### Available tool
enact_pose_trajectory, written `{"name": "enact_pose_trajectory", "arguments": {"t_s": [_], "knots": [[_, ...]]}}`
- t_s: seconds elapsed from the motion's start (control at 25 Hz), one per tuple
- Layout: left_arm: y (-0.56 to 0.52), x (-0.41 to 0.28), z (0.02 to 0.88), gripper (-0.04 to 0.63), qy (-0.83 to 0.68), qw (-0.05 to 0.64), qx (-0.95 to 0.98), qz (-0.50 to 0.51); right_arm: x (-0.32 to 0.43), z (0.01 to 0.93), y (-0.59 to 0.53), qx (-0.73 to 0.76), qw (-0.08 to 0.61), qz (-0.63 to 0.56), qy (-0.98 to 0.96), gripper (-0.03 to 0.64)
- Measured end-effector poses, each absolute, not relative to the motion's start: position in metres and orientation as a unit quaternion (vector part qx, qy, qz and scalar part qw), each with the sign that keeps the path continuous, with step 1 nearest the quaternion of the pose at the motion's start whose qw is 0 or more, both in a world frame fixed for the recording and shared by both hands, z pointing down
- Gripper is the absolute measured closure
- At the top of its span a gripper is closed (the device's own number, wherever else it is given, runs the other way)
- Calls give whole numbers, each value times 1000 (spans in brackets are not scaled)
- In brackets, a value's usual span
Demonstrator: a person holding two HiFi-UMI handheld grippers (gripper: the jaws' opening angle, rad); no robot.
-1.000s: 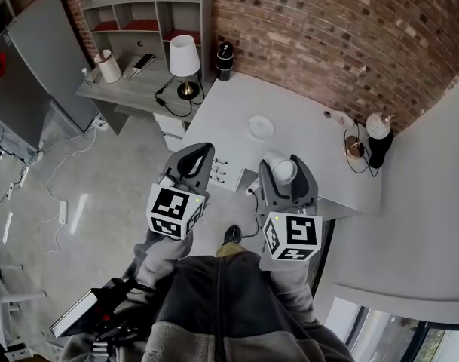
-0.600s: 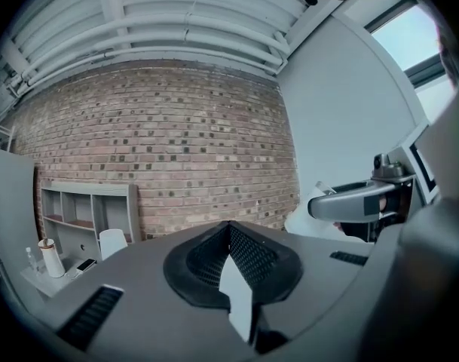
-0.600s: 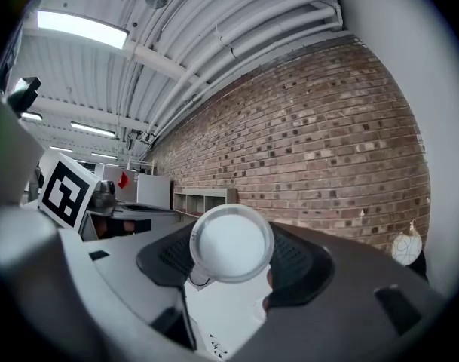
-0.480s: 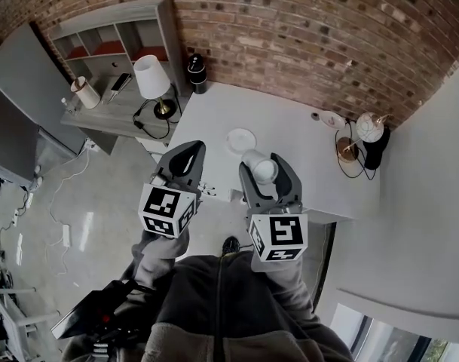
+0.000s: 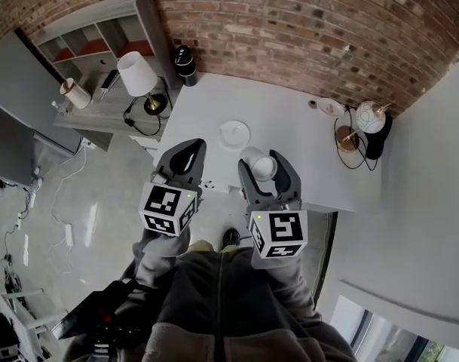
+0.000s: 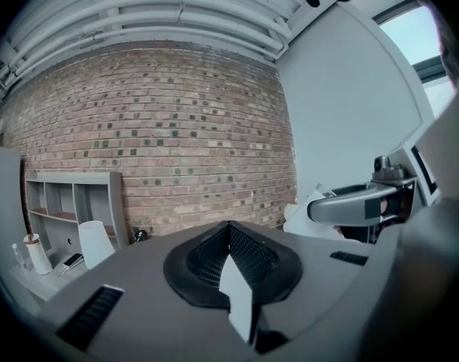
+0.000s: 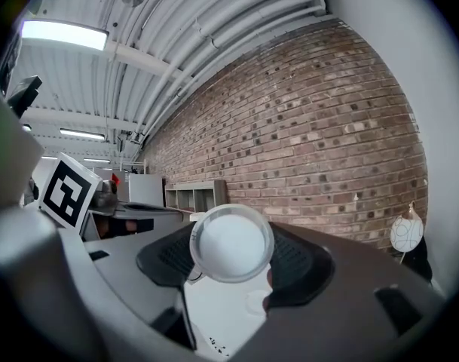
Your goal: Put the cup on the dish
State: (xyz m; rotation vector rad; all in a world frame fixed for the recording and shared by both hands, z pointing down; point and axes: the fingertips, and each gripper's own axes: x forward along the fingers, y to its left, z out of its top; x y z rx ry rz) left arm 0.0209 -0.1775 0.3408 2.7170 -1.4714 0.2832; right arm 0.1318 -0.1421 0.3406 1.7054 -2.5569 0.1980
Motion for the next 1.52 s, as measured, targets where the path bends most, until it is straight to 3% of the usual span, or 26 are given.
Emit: {"name": "enact_pose_trajectory", "arguments": {"t_s": [0.64, 1.52], "knots": [[-177, 12, 375, 591, -488, 60, 866, 89, 128, 366, -148, 542, 72, 74, -834, 348], [-254, -41, 493, 591, -467, 160, 859, 132, 81, 492, -238, 525, 189, 173, -812, 348]]}}
